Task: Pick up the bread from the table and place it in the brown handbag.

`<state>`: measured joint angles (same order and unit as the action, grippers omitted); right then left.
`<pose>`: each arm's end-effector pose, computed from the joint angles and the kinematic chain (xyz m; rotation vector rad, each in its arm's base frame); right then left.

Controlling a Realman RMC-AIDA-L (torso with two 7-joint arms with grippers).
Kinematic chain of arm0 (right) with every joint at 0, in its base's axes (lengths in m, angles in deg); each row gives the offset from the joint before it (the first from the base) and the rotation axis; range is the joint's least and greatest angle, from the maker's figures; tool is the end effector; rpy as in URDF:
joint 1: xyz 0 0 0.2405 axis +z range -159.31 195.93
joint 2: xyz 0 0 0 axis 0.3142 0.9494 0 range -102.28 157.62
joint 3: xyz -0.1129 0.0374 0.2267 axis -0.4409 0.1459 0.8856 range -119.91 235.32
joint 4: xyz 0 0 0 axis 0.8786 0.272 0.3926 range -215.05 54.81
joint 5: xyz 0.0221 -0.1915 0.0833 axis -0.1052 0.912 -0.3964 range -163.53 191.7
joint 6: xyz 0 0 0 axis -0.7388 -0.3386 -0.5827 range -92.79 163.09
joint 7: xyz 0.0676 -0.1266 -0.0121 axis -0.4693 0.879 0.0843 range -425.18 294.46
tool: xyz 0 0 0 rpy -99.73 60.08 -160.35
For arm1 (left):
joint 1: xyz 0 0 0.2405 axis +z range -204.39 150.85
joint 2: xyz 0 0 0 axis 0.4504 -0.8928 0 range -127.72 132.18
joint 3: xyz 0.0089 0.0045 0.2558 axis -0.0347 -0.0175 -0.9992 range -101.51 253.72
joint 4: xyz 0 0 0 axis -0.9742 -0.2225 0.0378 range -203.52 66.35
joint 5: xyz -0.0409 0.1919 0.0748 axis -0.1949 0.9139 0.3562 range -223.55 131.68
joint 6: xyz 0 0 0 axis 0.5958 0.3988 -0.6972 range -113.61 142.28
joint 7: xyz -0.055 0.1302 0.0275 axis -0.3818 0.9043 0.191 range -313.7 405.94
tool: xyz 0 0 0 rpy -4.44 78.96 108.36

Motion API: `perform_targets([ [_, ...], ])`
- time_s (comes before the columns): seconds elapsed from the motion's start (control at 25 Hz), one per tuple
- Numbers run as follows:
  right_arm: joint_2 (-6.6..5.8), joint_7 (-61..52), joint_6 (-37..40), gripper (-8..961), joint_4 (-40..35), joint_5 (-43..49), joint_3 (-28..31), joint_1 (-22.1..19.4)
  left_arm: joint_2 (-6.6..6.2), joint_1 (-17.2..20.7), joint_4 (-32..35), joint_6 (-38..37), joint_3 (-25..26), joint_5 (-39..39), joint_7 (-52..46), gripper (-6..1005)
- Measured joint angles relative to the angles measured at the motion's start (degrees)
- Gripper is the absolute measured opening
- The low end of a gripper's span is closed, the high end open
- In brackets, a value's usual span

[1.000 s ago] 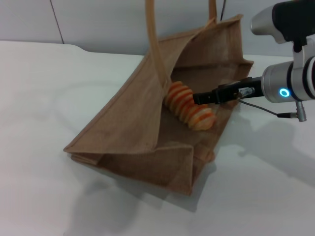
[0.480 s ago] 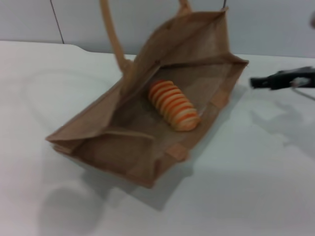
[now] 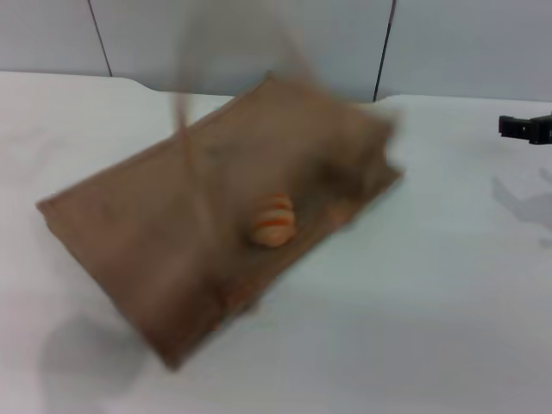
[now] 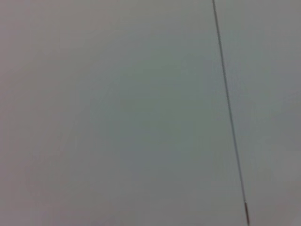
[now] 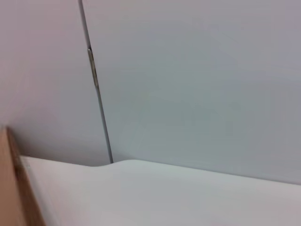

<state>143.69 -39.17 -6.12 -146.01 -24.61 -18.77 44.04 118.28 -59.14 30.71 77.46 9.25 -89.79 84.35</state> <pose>0.2526 0.4181 0.0443 -1.9649 1.0332 0.1514 -0.0816 0.4050 0.1351 -2.1548 -0.3907 -0.3500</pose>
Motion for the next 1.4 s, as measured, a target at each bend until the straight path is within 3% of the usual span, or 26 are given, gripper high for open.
perform_targets([
  [0.12, 0.00, 0.01, 0.04, 856, 0.32, 0.02, -0.30, 0.24, 0.02, -0.51, -2.36, 0.10, -0.11, -3.92, 2.43, 270],
  [0.36, 0.23, 0.06, 2.90, 855, 0.70, -0.21, -0.84, -0.06, 0.26, 1.99, -3.89, -4.00, -0.02, -11.89, 8.57, 516],
  [0.48, 0.48, 0.79, 10.05, 855, 1.61, -2.22, -3.77, -1.84, 0.33, 6.64, -5.64, -11.67, -1.33, -16.23, 14.04, 633],
  [0.6, 0.51, 1.13, 21.88, 855, 2.21, -4.73, -9.49, -5.44, 0.36, 9.85, -10.59, -18.70, -2.42, -22.11, 21.30, 718],
  [0.72, 0.53, 0.84, 34.43, 855, 5.85, -5.28, -14.53, -6.94, 0.36, 11.82, -17.23, -23.32, -2.58, -31.93, 32.82, 738],
  [0.88, 0.56, 0.05, 55.84, 856, 14.24, -8.21, -24.51, -7.03, 0.44, 12.53, -27.45, -24.16, -2.59, -47.49, 51.78, 764],
  [1.04, 0.61, -3.66, 73.26, 856, 24.77, -11.62, -33.82, -4.67, 0.73, 12.32, -38.57, -23.44, -2.85, -63.92, 70.87, 763],
  [1.4, 0.95, -17.57, 80.67, 856, 47.48, -14.61, -40.58, 5.43, 0.84, 8.57, -61.91, -19.38, -10.51, -96.54, 108.45, 762],
])
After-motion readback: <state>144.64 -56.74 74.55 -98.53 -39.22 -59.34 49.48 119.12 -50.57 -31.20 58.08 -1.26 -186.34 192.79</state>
